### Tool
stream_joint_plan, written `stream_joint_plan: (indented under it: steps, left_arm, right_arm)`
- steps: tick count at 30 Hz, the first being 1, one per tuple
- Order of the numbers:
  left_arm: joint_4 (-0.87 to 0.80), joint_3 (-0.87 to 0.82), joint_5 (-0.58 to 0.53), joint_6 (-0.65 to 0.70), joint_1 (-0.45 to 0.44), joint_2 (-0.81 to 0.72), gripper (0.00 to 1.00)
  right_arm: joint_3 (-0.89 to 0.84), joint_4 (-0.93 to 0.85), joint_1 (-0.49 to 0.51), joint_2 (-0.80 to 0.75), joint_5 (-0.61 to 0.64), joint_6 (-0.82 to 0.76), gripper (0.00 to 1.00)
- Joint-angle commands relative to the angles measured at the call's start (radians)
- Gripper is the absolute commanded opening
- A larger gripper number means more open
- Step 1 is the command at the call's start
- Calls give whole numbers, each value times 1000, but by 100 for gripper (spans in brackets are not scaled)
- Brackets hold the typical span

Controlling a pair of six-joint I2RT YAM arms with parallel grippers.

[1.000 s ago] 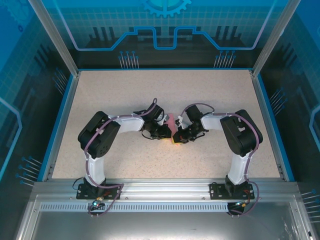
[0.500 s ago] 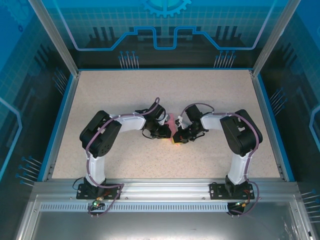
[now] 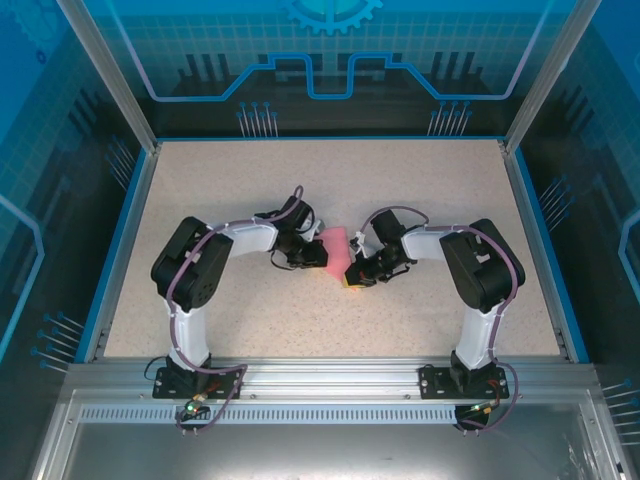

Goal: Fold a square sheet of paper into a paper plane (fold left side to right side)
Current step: Third fold the triangle at the center of the table, then fourth fold the wing at the center of the table.

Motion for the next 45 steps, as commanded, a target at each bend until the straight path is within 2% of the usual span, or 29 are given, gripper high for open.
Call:
stream_joint_plan:
  steps: [1,9,12,15,21,25,28,37,45]
  left_arm:
    - [-81,-43,-219,50,94,6,15]
    - [-81,-4,-160,49,146,-38,18]
    - [-52,-34,-122,15,146,-109,25]
    - [-6,-95,-77,-53,146,-198,30]
    - [187,-263,49,-262,139,-319,44]
    - [295,-294,115,-359,112,-293,51]
    - [307,-268,121,-373,83,-243,53]
    - [323,-195,138,-389,50,-119,53]
    - [321,-141,159,-391,31,-92,39]
  right_arm:
    - [-56,-100,-7,47,114,-21,0]
    - [-56,-69,-8,14,75,-29,0]
    - [-56,-14,-8,-57,70,-19,1]
    - [-56,20,-8,-158,111,-30,15]
    - [-41,1,-7,-288,247,-127,32]
    - [-24,13,-3,-293,289,-164,35]
    - [-13,16,13,-290,302,-177,35]
    - [-38,25,83,-345,390,-217,37]
    - [-44,4,188,-352,521,-275,40]
